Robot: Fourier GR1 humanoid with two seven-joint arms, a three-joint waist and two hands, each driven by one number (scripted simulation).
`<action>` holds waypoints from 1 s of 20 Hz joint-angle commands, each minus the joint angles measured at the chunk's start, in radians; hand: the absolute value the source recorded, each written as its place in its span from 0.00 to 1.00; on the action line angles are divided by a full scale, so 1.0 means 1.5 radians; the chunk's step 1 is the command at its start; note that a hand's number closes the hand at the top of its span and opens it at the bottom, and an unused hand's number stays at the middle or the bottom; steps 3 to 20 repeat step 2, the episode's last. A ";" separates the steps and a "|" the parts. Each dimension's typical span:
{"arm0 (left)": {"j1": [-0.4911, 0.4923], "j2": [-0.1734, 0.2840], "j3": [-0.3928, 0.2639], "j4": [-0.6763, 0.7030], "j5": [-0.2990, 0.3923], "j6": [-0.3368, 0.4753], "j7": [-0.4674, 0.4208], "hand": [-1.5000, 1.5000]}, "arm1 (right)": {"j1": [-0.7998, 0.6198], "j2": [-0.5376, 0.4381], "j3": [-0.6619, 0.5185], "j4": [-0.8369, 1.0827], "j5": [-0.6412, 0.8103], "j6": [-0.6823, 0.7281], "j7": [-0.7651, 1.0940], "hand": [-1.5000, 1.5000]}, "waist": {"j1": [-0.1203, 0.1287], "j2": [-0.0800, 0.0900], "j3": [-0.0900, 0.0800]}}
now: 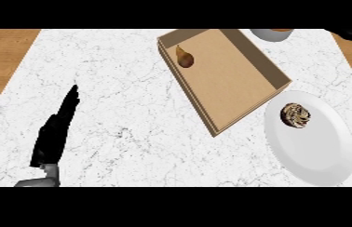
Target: Pick the pear from the plate and place it in the cardboard box
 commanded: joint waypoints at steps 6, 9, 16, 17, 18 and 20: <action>0.025 -0.022 -0.029 -0.047 -0.017 0.009 0.026 0.50 | 0.048 -0.085 -0.006 0.030 -0.010 0.099 -0.048 0.00 | 0.007 0.000 0.001; 0.025 -0.022 -0.029 -0.047 -0.017 0.009 0.026 0.50 | 0.048 -0.085 -0.006 0.030 -0.010 0.099 -0.048 0.00 | 0.007 0.000 0.001; 0.025 -0.022 -0.029 -0.047 -0.017 0.009 0.026 0.50 | 0.048 -0.085 -0.006 0.030 -0.010 0.099 -0.048 0.00 | 0.007 0.000 0.001; 0.025 -0.022 -0.029 -0.047 -0.017 0.009 0.026 0.50 | 0.048 -0.085 -0.006 0.030 -0.010 0.099 -0.048 0.00 | 0.007 0.000 0.001; 0.025 -0.022 -0.029 -0.047 -0.017 0.009 0.026 0.50 | 0.048 -0.085 -0.006 0.030 -0.010 0.099 -0.048 0.00 | 0.007 0.000 0.001; 0.025 -0.022 -0.029 -0.047 -0.017 0.009 0.026 0.50 | 0.048 -0.085 -0.006 0.030 -0.010 0.099 -0.048 0.00 | 0.007 0.000 0.001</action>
